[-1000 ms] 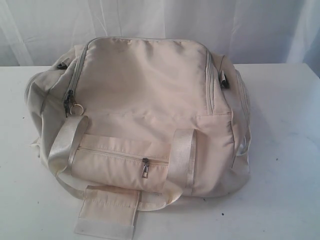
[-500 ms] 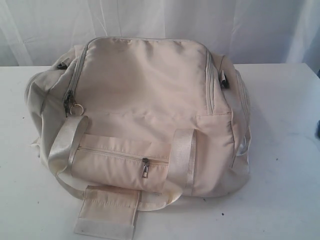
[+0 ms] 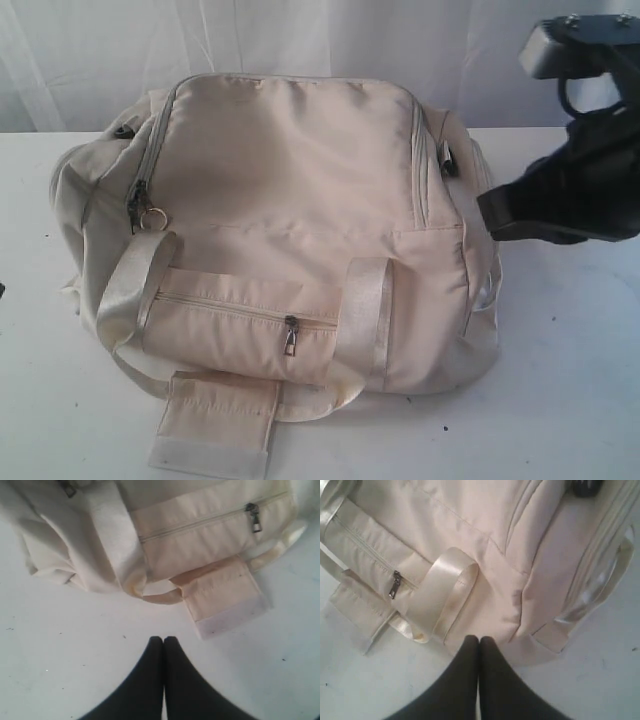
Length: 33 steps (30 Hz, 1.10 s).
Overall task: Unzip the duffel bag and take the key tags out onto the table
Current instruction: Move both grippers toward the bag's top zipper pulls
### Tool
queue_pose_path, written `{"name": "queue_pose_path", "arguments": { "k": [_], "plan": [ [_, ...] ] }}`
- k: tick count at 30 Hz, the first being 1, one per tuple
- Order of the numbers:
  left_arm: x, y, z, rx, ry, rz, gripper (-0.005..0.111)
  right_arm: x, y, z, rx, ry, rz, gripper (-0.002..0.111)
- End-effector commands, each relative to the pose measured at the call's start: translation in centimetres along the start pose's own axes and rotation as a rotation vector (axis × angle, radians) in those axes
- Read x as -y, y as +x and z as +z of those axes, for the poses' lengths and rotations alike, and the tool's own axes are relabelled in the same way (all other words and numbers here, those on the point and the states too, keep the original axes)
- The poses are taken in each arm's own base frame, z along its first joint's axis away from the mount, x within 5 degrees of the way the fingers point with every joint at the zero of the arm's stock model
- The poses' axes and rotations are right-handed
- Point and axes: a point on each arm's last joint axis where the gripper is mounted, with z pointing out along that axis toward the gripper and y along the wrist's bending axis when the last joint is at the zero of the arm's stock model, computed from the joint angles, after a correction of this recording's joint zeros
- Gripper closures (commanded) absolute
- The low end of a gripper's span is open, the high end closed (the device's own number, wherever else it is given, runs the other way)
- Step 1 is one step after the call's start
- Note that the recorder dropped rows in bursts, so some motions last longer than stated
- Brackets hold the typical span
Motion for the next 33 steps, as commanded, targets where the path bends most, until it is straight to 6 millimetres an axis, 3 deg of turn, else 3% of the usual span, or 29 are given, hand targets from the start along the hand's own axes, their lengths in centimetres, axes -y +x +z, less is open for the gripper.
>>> {"name": "queue_pose_path", "arguments": {
  "k": [1, 9, 12, 13, 15, 16, 18, 20, 23, 27, 33],
  "plan": [
    [-1.7, -1.2, 2.9, -0.087, -0.043, -0.054, 0.107, 0.5, -1.3, 1.9, -0.057, 0.002, -0.009, 0.108],
    [-5.0, -4.8, 8.5, -0.060, -0.117, -0.063, 0.102, 0.8, -1.4, 2.9, -0.080, 0.003, -0.009, 0.108],
    [-5.8, -5.4, 9.9, -0.039, -0.138, -0.067, 0.081, 0.8, -1.5, 3.0, -0.064, -0.001, 0.000, 0.108],
    [-6.1, -5.5, 10.8, -0.037, -0.144, -0.082, 0.057, 0.7, -1.7, 3.0, -0.043, -0.008, 0.013, 0.108],
    [-6.7, -5.7, 12.4, -0.024, -0.155, -0.124, 0.028, 0.4, -1.8, 3.0, -0.026, -0.042, 0.049, 0.108],
    [-6.9, -5.7, 13.0, -0.025, -0.159, -0.139, 0.026, 0.3, -1.8, 3.0, -0.025, -0.055, 0.061, 0.108],
    [-7.5, -5.6, 14.8, -0.030, -0.167, -0.154, 0.031, -0.1, -1.9, 3.0, -0.026, -0.081, 0.065, 0.108],
    [-7.6, -4.9, 16.4, -0.081, -0.137, -0.205, 0.060, -0.8, -1.8, 3.1, -0.033, -0.097, 0.020, 0.108],
    [-7.2, -4.5, 16.1, -0.133, -0.106, -0.212, 0.107, -1.1, -1.8, 3.2, -0.035, -0.102, -0.004, 0.108],
    [-6.0, -4.0, 14.4, -0.205, -0.032, -0.219, 0.106, -1.1, -1.8, 3.2, -0.033, -0.102, -0.004, 0.108],
    [-3.8, -2.3, 12.3, -0.157, 0.085, -0.206, 0.106, -1.1, -1.8, 3.2, -0.033, -0.102, -0.006, 0.108]
  ]
}}
